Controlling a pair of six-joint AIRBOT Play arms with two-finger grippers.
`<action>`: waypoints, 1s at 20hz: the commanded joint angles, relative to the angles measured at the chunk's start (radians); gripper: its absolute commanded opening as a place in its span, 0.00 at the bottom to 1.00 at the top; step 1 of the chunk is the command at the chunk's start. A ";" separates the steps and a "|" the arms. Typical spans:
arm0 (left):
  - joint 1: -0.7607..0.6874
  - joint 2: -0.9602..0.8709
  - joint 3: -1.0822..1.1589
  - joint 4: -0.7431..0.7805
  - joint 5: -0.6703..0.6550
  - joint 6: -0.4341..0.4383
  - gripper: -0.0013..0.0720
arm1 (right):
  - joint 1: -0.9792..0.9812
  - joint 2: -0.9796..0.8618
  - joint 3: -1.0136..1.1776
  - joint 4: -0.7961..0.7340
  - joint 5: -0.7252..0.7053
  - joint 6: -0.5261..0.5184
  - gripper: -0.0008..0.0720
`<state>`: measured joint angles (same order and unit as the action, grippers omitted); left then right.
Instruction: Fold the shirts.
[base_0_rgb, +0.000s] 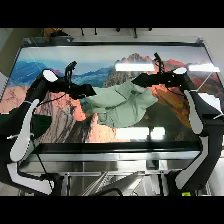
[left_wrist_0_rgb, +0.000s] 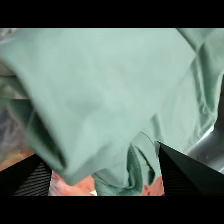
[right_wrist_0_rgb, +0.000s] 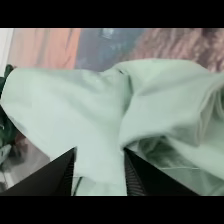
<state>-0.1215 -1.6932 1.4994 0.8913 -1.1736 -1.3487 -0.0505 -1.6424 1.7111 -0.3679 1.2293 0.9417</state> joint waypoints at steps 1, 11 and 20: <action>0.111 -0.120 0.147 -0.004 -0.203 -0.007 0.96 | -0.070 -0.008 0.010 0.031 0.027 0.003 0.55; -0.022 0.138 -0.274 0.000 -0.195 0.027 0.96 | -0.224 0.385 -0.394 -0.364 0.187 0.233 0.54; -0.308 0.093 -0.448 0.000 0.172 0.018 0.96 | -0.078 0.467 -0.776 -0.366 -0.084 0.210 0.82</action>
<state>-0.3660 -1.5684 1.0672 0.8894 -1.0950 -1.3239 -0.1810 -1.1667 0.9932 -0.7235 1.2358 1.1530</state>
